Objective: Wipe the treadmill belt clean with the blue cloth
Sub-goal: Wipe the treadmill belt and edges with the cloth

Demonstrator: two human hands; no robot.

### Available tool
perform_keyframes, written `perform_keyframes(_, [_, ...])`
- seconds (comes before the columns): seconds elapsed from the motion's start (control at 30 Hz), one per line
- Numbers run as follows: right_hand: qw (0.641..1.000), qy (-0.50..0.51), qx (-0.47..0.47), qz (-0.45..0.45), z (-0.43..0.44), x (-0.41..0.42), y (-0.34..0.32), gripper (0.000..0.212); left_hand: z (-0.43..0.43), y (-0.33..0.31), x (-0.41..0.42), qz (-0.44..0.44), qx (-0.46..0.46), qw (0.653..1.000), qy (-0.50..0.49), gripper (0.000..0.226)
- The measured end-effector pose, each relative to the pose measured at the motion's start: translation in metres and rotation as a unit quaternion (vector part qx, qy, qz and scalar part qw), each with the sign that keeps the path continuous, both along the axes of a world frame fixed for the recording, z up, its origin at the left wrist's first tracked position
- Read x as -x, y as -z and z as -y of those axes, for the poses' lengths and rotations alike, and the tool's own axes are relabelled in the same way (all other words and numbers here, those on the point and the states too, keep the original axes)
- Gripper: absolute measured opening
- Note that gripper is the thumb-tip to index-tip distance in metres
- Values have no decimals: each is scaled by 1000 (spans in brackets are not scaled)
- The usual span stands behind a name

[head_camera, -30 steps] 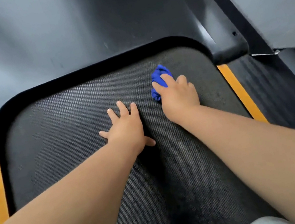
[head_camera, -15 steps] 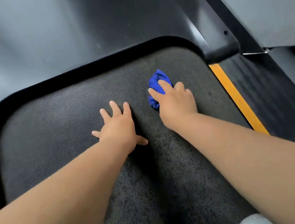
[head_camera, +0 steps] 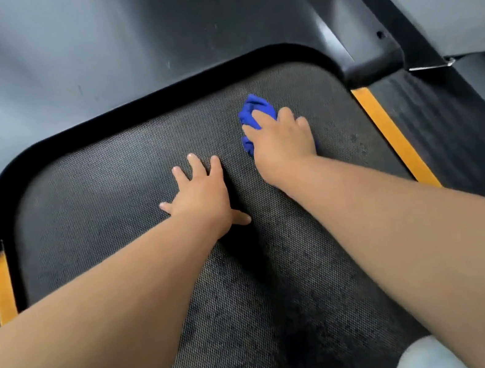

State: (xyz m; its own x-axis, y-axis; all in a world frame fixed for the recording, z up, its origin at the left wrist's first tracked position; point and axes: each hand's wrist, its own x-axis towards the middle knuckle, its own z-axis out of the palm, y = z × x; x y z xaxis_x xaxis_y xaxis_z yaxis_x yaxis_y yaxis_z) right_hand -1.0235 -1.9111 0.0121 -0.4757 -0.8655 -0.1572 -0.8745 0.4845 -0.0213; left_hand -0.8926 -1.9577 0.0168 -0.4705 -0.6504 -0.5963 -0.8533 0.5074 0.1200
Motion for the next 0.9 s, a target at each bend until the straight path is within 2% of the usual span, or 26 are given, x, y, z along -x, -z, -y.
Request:
perform_keyframes(0.07, [1000,-15,-17,2,-17,-6,-2,33,-1,0,-1,-3,-2,1000,-2,127])
perform_keyframes(0.2, [999,-38,-5,-8,-72,-25,-3,55,-1,0,-1,-6,-8,1000,-1,125])
perform_keyframes(0.43, [999,-32,-3,27,-6,11,6,51,0,0,1,1,-8,1000,1,126])
perform_keyframes(0.57, [993,-55,49,90,-71,8,12,66,-1,-3,0,16,1,1000,13,123])
perform_keyframes(0.67, [997,-30,9,70,-128,9,16,68,-1,-8,5,40,57,993,99,115])
perform_keyframes(0.73, [998,-50,-17,46,-123,24,21,67,-1,-10,10,22,60,986,153,110])
perform_keyframes(0.8, [998,-64,-19,23,-105,39,24,66,-3,-9,19,3,19,991,136,115])
perform_keyframes(0.9, [999,-36,-33,21,-75,56,24,62,-15,-7,26,49,9,990,135,133])
